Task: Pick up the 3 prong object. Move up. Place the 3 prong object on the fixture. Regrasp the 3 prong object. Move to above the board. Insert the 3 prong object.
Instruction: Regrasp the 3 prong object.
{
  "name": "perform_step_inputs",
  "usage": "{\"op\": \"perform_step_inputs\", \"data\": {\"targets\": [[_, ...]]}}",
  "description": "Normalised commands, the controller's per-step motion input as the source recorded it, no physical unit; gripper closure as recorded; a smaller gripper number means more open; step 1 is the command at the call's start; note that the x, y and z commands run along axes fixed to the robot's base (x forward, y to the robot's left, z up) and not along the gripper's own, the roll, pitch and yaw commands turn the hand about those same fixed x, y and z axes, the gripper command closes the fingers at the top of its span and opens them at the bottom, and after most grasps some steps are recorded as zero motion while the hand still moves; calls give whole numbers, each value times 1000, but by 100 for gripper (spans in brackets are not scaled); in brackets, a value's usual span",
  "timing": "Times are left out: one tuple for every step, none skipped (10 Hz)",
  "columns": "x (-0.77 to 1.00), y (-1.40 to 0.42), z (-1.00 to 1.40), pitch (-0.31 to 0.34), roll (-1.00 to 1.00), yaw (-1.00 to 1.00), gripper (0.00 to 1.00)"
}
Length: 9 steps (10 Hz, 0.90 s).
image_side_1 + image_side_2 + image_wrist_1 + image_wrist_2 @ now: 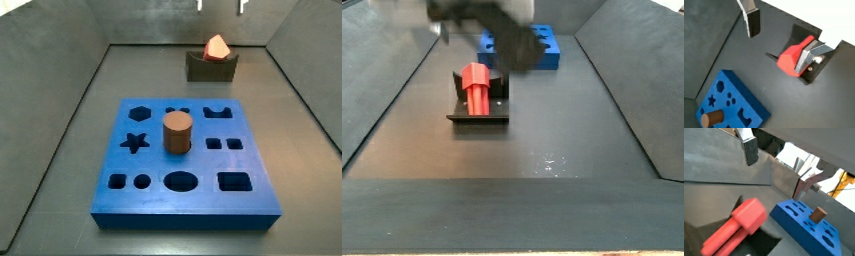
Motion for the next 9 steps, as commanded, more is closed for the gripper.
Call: {"op": "perform_step_inputs", "data": {"targets": [[-125, -886, 587, 50, 1000, 29, 0], [-96, -730, 375, 48, 1000, 29, 0], [-57, -499, 105, 45, 1000, 29, 0], [-36, -315, 43, 44, 1000, 28, 0], [-40, -61, 54, 42, 1000, 29, 0], [-42, -24, 37, 39, 1000, 29, 0], [-33, -42, 10, 32, 1000, 29, 0], [-37, -37, 11, 29, 1000, 29, 0], [-37, -25, 14, 21, 1000, 30, 0]]}}
